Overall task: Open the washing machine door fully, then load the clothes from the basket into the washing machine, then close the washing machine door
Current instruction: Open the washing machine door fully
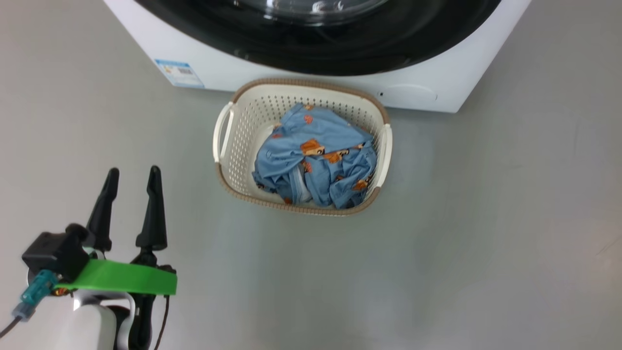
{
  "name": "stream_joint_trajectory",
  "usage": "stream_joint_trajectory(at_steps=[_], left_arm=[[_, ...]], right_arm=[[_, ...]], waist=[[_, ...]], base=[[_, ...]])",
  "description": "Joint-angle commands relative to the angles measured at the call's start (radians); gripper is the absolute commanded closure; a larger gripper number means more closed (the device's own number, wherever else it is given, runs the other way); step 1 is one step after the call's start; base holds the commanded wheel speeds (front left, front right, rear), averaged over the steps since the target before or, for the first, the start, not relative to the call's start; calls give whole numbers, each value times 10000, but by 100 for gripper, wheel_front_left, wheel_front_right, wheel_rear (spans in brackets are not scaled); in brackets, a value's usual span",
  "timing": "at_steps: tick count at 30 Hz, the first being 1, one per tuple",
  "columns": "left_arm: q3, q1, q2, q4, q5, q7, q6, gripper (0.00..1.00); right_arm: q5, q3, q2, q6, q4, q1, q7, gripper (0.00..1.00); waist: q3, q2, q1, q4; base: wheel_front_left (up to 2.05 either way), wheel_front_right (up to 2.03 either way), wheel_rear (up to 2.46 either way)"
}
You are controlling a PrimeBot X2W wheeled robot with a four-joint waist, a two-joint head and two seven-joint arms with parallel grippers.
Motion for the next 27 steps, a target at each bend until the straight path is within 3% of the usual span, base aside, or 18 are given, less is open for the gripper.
stream_joint_trajectory(at_steps=[1, 19, 27], left_arm=[[298, -330, 306, -307, -71, -63, -25, 0], [186, -718, 98, -358, -308, -63, -25, 0], [175, -730, -11, -221, -276, -63, -25, 0]], right_arm=[[356, 201, -171, 16, -148, -395, 396, 100], [2068, 878, -289, 16, 787, -2174, 3528, 100], [1997, 1053, -193, 16, 1125, -2783, 3845, 100]], waist=[[348, -1, 0, 188], [1132, -1, 0, 685], [1196, -1, 0, 920]], base=[[0, 0, 0], [0, 0, 0], [0, 0, 0]])
